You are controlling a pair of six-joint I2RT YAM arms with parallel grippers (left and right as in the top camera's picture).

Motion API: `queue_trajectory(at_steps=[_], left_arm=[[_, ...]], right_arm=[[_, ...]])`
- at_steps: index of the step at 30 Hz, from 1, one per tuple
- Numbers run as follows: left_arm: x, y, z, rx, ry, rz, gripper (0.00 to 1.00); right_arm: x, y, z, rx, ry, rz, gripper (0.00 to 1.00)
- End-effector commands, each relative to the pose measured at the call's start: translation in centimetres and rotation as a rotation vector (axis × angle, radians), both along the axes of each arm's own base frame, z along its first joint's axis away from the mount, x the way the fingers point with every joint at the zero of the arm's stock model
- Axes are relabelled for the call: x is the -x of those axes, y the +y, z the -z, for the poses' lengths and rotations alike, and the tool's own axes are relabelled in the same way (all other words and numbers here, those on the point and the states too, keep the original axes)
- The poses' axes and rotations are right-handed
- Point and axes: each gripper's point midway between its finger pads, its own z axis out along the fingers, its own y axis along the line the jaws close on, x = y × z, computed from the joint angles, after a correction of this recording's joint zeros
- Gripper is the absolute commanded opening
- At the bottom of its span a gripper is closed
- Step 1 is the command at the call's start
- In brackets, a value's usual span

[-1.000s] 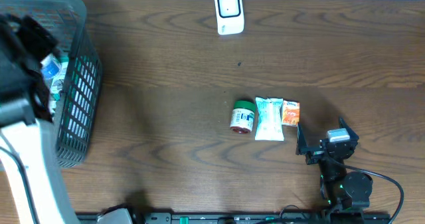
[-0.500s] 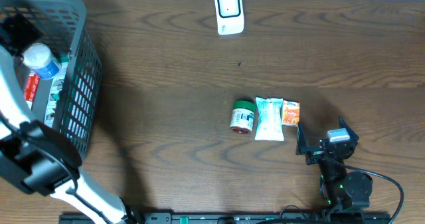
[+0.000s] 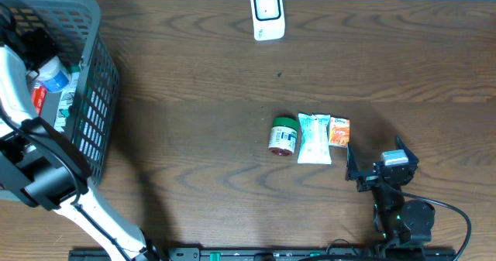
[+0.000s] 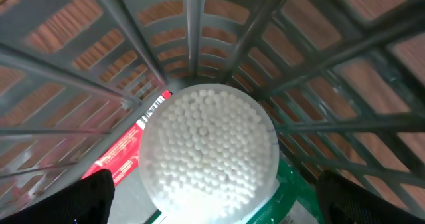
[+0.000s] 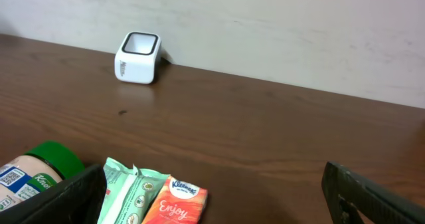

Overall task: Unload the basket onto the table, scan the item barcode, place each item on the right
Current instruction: 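Close the left gripper on the cotton-swab tub inside the basket, then lift the tub out of the basket and carry it toward the jar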

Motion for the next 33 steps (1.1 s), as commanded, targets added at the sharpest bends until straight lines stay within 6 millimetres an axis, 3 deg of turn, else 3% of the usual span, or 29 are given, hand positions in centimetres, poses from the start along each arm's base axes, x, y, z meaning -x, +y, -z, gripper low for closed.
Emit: queue_trajectory(at_steps=[1,10,15,19,23,24,27,33], left_arm=[[-0.6,0.5,1.4,-0.005,0.02,0.015,0.96],[-0.5,0.5,4.3,0.025,0.069,0.015,0.96],[-0.7,0.6,2.7,0.005,0.037,0.014,0.75],[-0.8,0.6,0.4,-0.02,-0.002,0.014,0.7],[-0.5,0.5,-3.8,-0.062,-0.07,0.013,0.7],[-0.1,0.2,-6.4,-0.089,-0.111,0.012,0.7],[0.9,-0.4,-11.2,-0.133,-0.187,0.008,0.7],[6.0,-2.7,-20.9,-0.197,-0.328,-0.082,0.7]], right_arm=[[0.0,0.2,0.1,-0.014,0.005,-0.008,0.99],[0.0,0.2,0.1,-0.014,0.005,-0.008,0.99],[0.0,0.2,0.1,-0.014,0.005,-0.008,0.99],[0.0,0.2,0.1,-0.014,0.005,-0.008,0.99],[0.0,0.2,0.1,-0.014,0.005,-0.008,0.99],[0.0,0.2,0.1,-0.014,0.005,-0.008,0.99],[0.0,0.2,0.1,-0.014,0.005,-0.008,0.99],[0.0,0.2,0.1,-0.014,0.005,-0.008,0.99]])
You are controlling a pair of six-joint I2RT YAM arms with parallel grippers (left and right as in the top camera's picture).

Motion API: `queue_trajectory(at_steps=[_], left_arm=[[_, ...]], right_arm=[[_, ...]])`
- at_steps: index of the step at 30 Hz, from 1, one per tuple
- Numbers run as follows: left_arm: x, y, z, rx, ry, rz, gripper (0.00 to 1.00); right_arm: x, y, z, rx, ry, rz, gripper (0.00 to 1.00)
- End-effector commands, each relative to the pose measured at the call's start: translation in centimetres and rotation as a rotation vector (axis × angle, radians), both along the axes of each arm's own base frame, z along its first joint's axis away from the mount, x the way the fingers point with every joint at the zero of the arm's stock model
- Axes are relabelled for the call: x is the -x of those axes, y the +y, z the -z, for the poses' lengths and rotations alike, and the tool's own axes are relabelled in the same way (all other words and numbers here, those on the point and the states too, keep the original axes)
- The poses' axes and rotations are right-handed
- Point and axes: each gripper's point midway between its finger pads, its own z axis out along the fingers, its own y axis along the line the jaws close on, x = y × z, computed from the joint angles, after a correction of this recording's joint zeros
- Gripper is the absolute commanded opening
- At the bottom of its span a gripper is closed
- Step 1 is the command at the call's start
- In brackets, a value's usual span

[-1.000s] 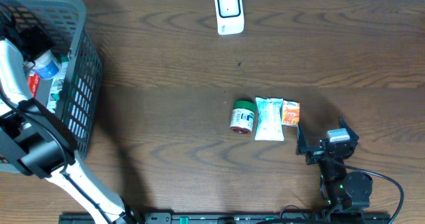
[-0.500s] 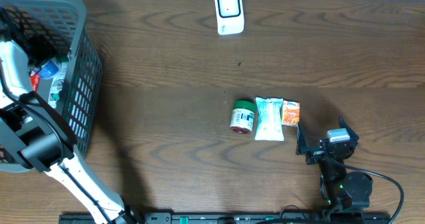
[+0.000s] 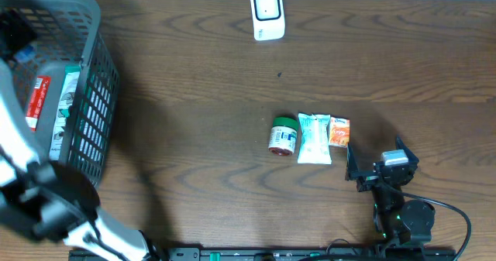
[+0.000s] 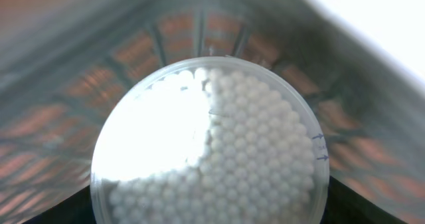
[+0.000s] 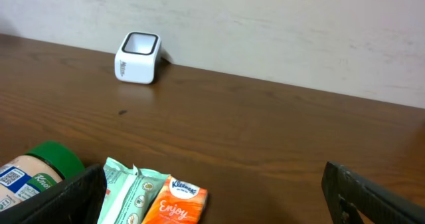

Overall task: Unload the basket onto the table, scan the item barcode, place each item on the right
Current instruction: 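Lift the tub out of the basket and carry it toward the jar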

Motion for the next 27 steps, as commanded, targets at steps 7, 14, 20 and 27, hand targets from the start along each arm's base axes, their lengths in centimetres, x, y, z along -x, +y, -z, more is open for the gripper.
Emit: queue_trajectory(at_steps=[7,14,20,27], left_arm=[[10.7,-9.1,-13.2,-0.019,-0.177,-0.029,0.7],[13.7,-20.4,-14.3,0.039,-0.157,0.333,0.7],[15.2,-28.8,-12.5,0.146,-0.07,0.726,0.7],[17.0,-35.2,-8.6,0.27,0.11,1.129,0.71]], right_arm=[[0.0,0.2,0.1,-0.014,0.005,-0.008,0.99],[0.0,0.2,0.1,-0.014,0.005,-0.008,0.99],[0.0,0.2,0.1,-0.014,0.005,-0.008,0.99],[0.0,0.2,0.1,-0.014,0.005,-0.008,0.99]])
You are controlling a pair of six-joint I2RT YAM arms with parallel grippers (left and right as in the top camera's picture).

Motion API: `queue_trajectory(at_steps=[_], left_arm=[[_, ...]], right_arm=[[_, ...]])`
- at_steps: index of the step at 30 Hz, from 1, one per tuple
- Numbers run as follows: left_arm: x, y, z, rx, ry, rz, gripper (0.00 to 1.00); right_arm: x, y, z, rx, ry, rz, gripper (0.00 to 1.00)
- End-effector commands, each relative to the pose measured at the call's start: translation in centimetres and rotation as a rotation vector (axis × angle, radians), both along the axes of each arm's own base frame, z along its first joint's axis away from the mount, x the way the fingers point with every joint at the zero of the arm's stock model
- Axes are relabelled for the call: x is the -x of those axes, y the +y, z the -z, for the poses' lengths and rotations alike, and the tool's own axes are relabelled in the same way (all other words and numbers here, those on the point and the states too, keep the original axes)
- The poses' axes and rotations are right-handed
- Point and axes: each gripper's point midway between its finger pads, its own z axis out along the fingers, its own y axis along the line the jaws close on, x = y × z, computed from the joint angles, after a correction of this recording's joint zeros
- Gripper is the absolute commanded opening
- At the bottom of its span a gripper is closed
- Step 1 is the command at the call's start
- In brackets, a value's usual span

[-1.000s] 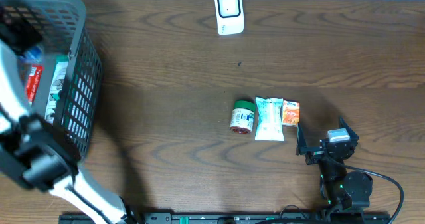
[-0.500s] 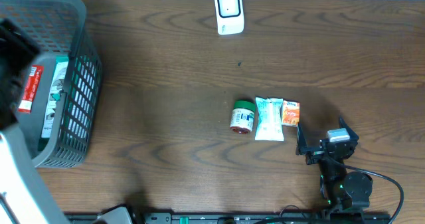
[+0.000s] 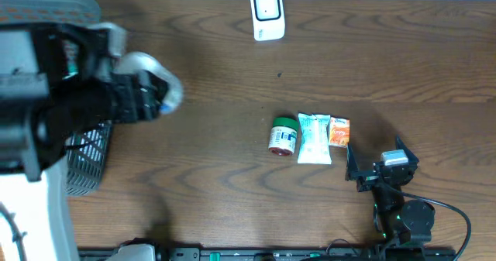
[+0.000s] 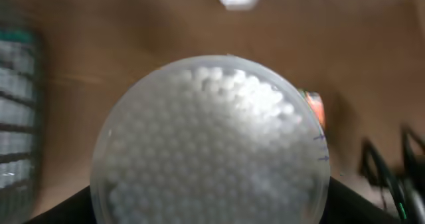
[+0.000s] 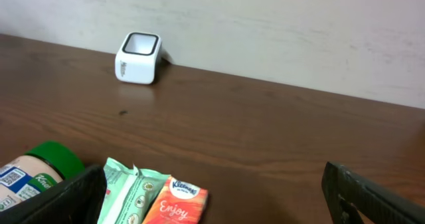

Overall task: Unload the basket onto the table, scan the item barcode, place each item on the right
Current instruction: 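Lift the tub out of the basket and carry it toward the jar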

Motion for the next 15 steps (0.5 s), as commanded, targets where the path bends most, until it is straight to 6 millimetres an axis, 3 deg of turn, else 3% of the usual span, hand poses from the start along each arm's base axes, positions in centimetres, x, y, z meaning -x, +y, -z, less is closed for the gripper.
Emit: queue_trajectory(at_steps=[1,9,15], left_arm=[[0.6,-3.6,1.2,0.06,0.044,0.271,0.71],[1.4,-5.9,7.4,0.098,0.352,0.408,0.71],[2.2,-8.7,13.4,0.095,0.555,0.515,0.71]], right_arm=[[0.0,0.2,0.1,-0.014,0.005,-0.008,0.99],[0.0,0.2,0.1,-0.014,0.005,-0.008,0.99],[0.0,0.2,0.1,-0.014,0.005,-0.008,0.99]])
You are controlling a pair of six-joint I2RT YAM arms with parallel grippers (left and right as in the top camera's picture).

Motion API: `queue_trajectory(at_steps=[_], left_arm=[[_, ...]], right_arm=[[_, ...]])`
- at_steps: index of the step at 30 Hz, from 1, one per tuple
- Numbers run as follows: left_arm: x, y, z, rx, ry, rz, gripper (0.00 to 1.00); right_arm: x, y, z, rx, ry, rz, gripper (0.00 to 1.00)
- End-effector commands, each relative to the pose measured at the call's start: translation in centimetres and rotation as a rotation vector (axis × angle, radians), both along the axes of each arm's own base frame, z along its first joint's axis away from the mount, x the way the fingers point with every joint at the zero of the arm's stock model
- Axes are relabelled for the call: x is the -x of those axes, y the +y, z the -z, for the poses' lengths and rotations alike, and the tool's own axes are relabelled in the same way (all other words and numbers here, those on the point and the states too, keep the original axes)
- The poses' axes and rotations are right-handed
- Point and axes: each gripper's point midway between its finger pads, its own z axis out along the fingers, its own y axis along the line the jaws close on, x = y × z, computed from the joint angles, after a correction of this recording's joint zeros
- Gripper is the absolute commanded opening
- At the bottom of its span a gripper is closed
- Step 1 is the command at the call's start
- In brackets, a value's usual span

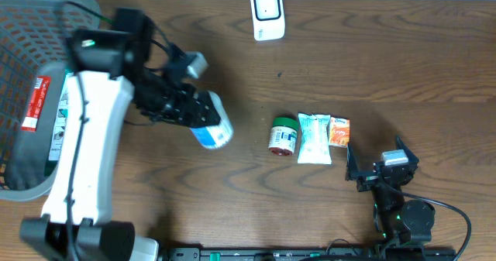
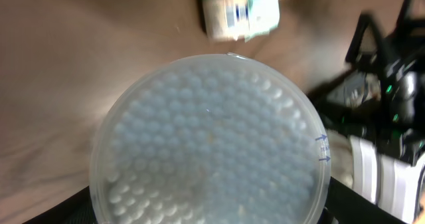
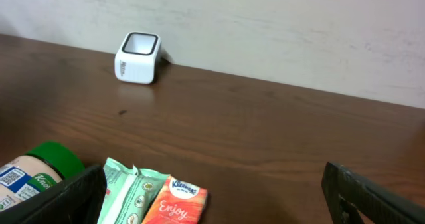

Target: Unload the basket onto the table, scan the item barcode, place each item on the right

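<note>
My left gripper [image 1: 188, 107] is shut on a clear round tub of cotton swabs [image 1: 211, 123] with a blue label, held over the table left of centre. The tub's lid [image 2: 209, 141] fills the left wrist view. The white barcode scanner [image 1: 266, 14] stands at the table's far edge, also in the right wrist view as the scanner [image 3: 138, 56]. My right gripper [image 1: 377, 173] rests open at the front right with nothing between its fingers [image 3: 372, 192].
A grey mesh basket [image 1: 17, 29] holding more packs stands at the far left. A green-lidded jar [image 1: 284, 135], a green wipes pack [image 1: 315, 138] and an orange Kleenex pack [image 1: 339, 131] lie in a row at the middle right.
My left gripper with the swab tub has moved right and toward the front, from beside the basket to a spot just left of the green-lidded jar. The right arm has not moved.
My left gripper was open round the swab tub down inside the basket. Then it held the tub higher in the basket, then outside it near the basket's right rim. Now the tub hangs over the table left of the jar. The right gripper stayed open throughout.
</note>
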Motion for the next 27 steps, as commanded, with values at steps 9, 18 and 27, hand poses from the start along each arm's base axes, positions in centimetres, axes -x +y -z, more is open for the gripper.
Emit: queue_trajectory(at_steps=[9,18,27], left_arm=[[2.4,-5.3,12.7,-0.034,0.291,0.225,0.71],[1.7,-7.2,19.4,-0.094,0.33,0.353,0.71],[1.5,-7.1,22.8,-0.127,0.38,0.365,0.71]], right_arm=[[0.0,0.2,0.1,-0.014,0.005,-0.008,0.99],[0.0,0.2,0.1,-0.014,0.005,-0.008,0.99],[0.0,0.2,0.1,-0.014,0.005,-0.008,0.99]])
